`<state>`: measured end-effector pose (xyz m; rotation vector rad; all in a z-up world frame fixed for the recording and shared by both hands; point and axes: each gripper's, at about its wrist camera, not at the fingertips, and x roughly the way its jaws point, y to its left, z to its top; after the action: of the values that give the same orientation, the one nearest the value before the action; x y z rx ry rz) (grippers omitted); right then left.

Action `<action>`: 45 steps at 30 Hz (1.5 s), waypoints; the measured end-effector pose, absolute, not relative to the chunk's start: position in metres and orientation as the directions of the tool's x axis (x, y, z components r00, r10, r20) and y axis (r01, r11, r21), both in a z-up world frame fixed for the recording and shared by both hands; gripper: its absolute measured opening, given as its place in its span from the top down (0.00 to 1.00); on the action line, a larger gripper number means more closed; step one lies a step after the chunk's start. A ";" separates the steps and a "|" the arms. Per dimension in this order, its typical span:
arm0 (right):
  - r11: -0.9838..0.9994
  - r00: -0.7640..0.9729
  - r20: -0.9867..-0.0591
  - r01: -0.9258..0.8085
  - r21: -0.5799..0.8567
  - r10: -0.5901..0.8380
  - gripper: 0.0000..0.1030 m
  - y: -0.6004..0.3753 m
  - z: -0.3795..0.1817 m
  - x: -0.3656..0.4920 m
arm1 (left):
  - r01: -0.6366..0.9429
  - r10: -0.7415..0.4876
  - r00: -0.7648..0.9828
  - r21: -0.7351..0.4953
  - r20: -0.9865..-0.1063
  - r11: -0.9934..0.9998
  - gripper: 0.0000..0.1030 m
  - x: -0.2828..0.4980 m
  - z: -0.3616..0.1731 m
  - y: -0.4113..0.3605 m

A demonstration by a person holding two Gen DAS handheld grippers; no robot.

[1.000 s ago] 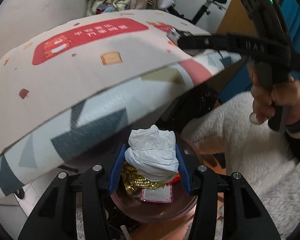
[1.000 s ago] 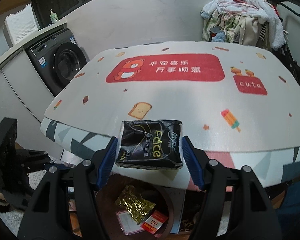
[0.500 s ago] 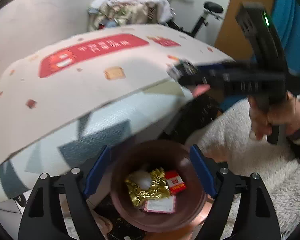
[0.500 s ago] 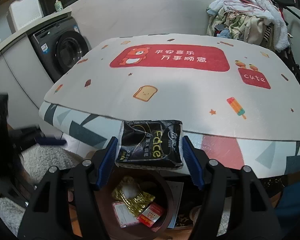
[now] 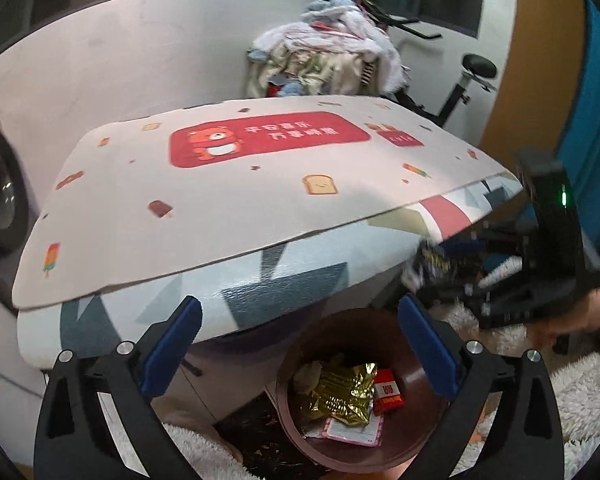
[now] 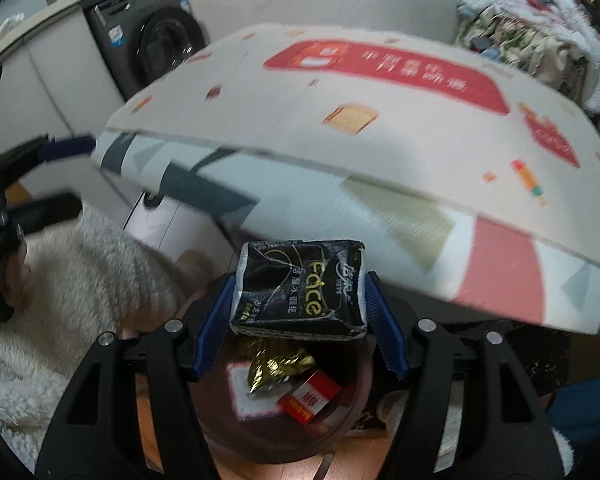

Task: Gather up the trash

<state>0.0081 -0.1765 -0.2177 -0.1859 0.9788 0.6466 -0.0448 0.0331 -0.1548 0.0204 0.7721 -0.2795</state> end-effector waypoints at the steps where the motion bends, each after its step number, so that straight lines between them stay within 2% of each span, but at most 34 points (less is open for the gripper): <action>1: 0.793 0.373 -0.826 -0.594 0.136 0.422 0.37 -0.173 -0.222 0.005 | 0.240 -0.230 0.688 -0.083 -0.688 0.967 0.06 -0.045 -0.155 0.036; 14: 0.759 0.291 -0.880 -0.641 0.112 0.376 0.34 -0.153 -0.253 -0.006 | 0.159 -0.171 0.690 -0.084 -0.704 0.984 0.06 -0.041 -0.162 0.044; 20: 0.788 0.341 -0.864 -0.608 0.098 0.371 0.08 -0.159 -0.245 -0.002 | 0.151 -0.159 0.696 -0.075 -0.700 0.986 0.06 -0.043 -0.161 0.043; 24: 0.809 0.383 -0.851 -0.583 0.079 0.359 0.06 -0.165 -0.236 0.003 | 0.133 -0.140 0.707 -0.064 -0.694 0.989 0.06 -0.043 -0.159 0.043; 30: 0.848 0.521 -0.784 -0.530 0.011 0.336 0.06 -0.180 -0.190 0.015 | 0.127 -0.142 0.735 -0.071 -0.663 0.989 0.06 -0.035 -0.138 0.046; 34: 0.873 0.617 -0.714 -0.487 -0.015 0.332 0.06 -0.192 -0.139 0.026 | 0.069 -0.077 0.792 -0.036 -0.605 0.997 0.06 -0.026 -0.103 0.048; 38: 0.894 0.676 -0.669 -0.446 -0.036 0.310 0.06 -0.204 -0.097 0.036 | 0.075 -0.096 0.837 -0.061 -0.539 0.995 0.06 -0.018 -0.061 0.051; 45: 0.919 0.753 -0.580 -0.393 -0.018 0.311 0.06 -0.224 -0.036 0.040 | 0.047 -0.047 0.886 -0.013 -0.461 0.999 0.06 -0.016 -0.006 0.045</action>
<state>0.0399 -0.2243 -0.0363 -0.1424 0.6063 0.3854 -0.0162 0.0454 -0.0058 -0.0015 0.4797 -0.0487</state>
